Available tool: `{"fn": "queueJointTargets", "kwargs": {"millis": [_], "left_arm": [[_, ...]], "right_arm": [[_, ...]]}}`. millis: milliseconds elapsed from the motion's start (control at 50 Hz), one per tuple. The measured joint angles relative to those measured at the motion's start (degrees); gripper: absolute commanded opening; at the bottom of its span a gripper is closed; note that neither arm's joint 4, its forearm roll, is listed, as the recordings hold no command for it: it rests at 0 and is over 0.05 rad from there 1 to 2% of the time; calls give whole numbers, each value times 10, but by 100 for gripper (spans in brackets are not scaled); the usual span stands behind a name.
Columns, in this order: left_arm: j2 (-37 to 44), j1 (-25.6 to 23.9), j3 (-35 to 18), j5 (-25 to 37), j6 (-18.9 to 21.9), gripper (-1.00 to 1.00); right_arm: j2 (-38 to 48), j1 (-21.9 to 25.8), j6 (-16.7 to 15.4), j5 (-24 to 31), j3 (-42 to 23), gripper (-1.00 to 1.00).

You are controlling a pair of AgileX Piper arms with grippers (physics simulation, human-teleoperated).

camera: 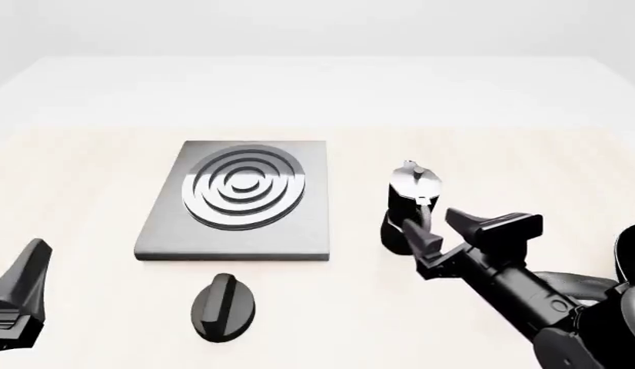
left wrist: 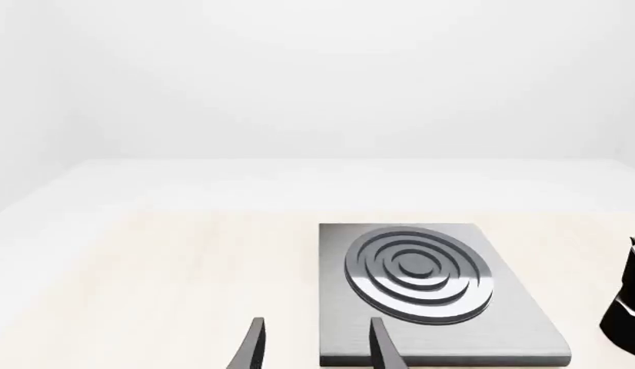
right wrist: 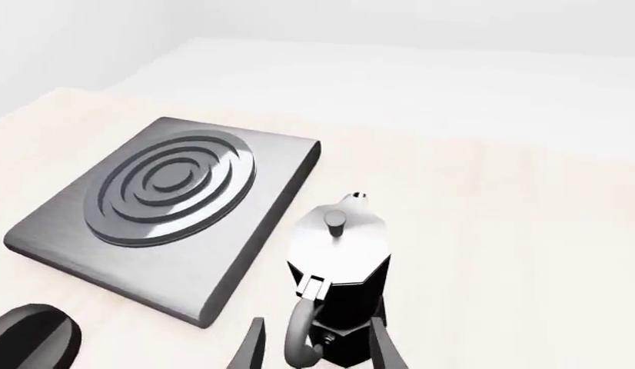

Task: Put the moka pot on the stove.

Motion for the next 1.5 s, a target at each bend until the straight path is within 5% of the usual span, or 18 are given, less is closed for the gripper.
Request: {"fn": "queueJointTargets", "kwargs": {"millis": [540, 560, 680, 1100, 1500], "left_arm": [[0, 0, 0, 0, 0, 100], [0, 0, 0, 0, 0, 100], [0, 0, 0, 0, 0, 100], [0, 0, 0, 0, 0, 100], [0, 0, 0, 0, 0, 100]], "right_arm": [[69, 13, 14, -24, -16, 100], [70, 13, 14, -24, -17, -100], [71, 15, 15, -27, -19, -100], [-152, 2, -27, 104, 19, -100], [-237, 4, -46, 177, 1, -100]]}}
